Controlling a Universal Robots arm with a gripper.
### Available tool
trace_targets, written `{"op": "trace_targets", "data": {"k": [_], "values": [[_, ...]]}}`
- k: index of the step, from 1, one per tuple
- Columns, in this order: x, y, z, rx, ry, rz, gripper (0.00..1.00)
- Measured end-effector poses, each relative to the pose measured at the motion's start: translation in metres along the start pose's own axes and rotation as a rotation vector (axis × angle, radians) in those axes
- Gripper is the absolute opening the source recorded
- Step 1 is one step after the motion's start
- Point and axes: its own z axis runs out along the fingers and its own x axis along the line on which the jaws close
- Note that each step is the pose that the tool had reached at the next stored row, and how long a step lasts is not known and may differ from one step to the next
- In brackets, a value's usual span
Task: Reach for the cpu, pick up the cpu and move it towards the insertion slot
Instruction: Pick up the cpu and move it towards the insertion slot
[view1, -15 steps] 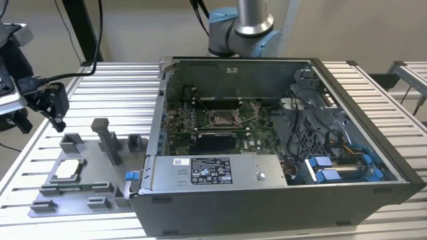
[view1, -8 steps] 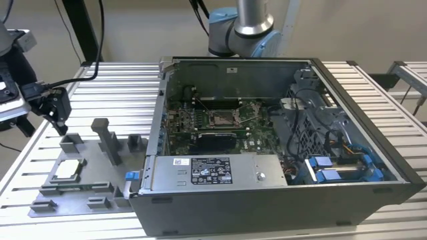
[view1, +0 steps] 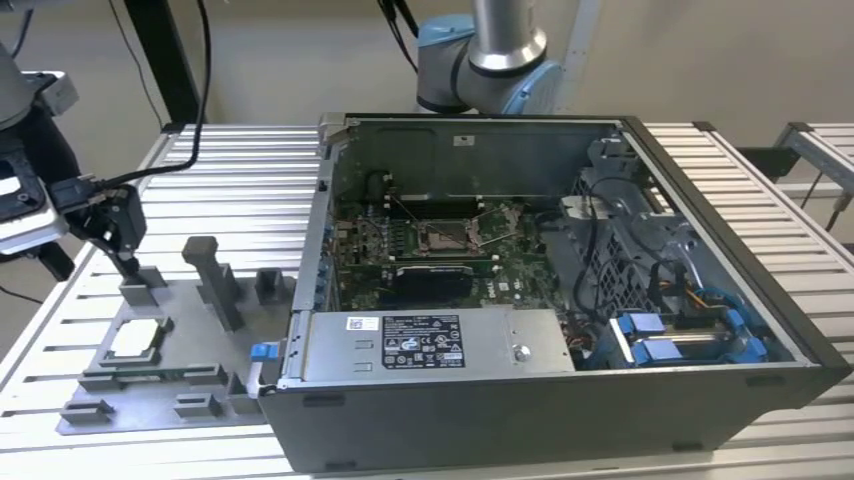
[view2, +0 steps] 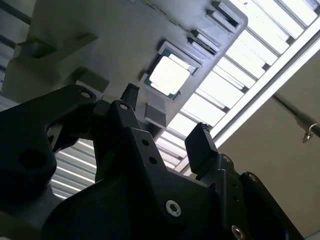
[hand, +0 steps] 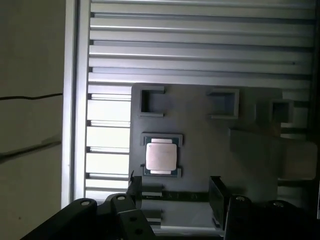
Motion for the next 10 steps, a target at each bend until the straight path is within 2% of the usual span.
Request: {"op": "trace_targets", "data": {"k": [10], "values": [[0.0023,-0.0004,0.0124,-0.0001,-0.0001,0.000,1.00]]}}
